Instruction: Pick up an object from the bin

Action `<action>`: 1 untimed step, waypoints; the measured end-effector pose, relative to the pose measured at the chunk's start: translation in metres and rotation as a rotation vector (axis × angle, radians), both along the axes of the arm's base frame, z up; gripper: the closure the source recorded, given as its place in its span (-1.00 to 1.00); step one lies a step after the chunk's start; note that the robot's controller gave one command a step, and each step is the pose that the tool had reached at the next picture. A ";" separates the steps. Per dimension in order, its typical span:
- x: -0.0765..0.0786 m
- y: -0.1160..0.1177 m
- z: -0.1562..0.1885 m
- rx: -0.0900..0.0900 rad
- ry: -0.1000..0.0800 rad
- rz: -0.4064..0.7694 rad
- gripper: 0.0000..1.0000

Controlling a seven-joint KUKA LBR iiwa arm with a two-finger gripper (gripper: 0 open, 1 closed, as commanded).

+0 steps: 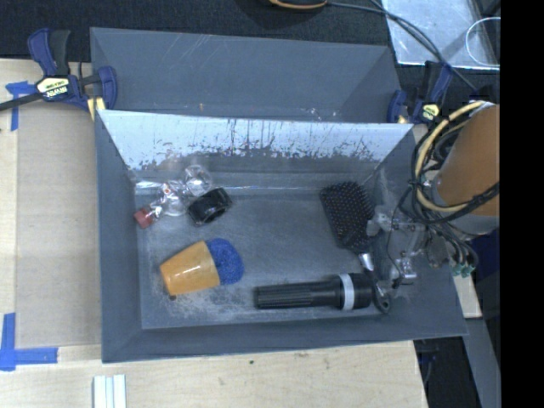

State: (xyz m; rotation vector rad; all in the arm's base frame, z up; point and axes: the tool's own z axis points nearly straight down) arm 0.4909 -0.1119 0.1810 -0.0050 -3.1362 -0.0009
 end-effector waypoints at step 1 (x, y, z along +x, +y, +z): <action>0.002 0.001 0.005 -0.001 -0.009 0.004 -1.00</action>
Offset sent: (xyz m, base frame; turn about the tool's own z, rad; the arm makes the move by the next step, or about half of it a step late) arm 0.0093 0.0379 -0.1110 0.0370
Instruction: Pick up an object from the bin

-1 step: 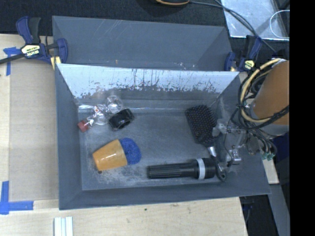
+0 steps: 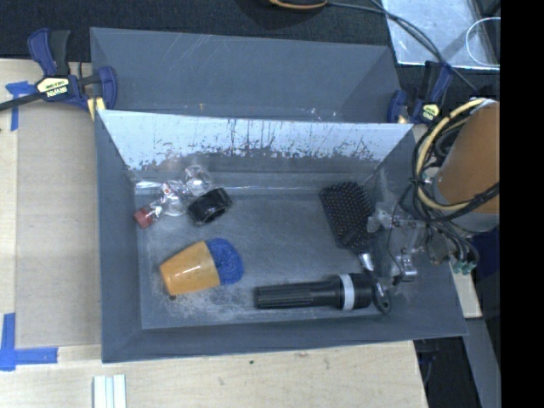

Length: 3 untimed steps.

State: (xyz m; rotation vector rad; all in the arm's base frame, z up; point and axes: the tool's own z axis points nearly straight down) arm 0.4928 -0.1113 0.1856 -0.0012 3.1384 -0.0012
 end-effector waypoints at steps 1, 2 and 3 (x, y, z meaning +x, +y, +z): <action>0.007 0.035 -0.110 0.001 0.019 -0.041 -1.00; 0.016 0.035 -0.046 -0.001 -0.003 0.017 -1.00; -0.008 0.066 -0.086 0.000 0.020 -0.087 -1.00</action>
Offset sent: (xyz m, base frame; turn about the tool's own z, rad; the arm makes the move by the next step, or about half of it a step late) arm 0.0147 0.0350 -0.0463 -0.0172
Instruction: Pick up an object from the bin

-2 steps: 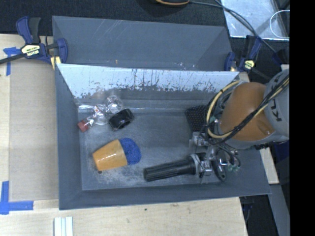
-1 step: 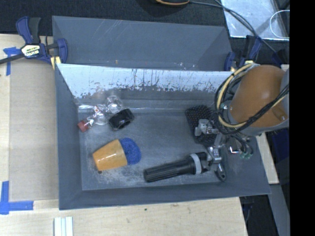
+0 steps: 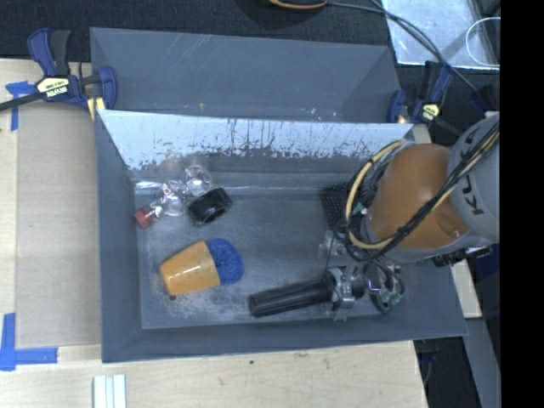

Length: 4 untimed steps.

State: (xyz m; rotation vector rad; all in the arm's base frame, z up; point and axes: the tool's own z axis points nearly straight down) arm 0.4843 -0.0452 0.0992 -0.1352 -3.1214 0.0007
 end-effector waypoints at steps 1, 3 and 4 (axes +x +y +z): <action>0.006 -0.010 -0.029 -0.002 -0.025 0.050 -1.00; 0.002 0.008 -0.030 -0.003 -0.003 -0.142 1.00; 0.002 0.008 -0.028 -0.003 -0.003 -0.142 1.00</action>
Offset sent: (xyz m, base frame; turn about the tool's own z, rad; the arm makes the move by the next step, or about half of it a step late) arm 0.0015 0.0086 -0.0292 0.1442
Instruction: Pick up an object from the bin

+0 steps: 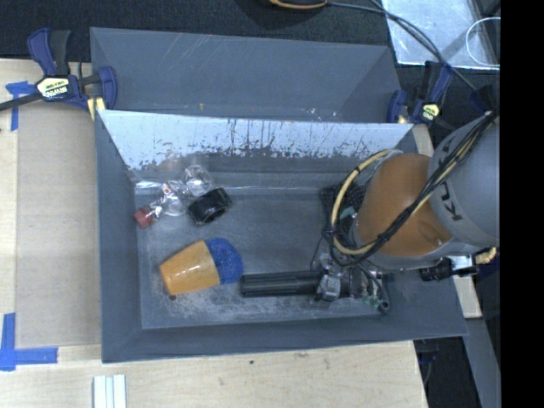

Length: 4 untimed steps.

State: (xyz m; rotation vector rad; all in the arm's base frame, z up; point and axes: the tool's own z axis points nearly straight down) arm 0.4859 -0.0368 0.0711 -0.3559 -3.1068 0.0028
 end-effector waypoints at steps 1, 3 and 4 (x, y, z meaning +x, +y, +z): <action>-0.001 0.000 0.009 0.000 0.005 0.000 1.00; -0.001 -0.001 0.053 0.000 0.003 0.000 1.00; 0.000 -0.001 0.064 0.000 -0.002 0.001 1.00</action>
Offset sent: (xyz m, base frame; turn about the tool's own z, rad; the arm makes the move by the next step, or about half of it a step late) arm 0.0001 0.0000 0.1183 0.0000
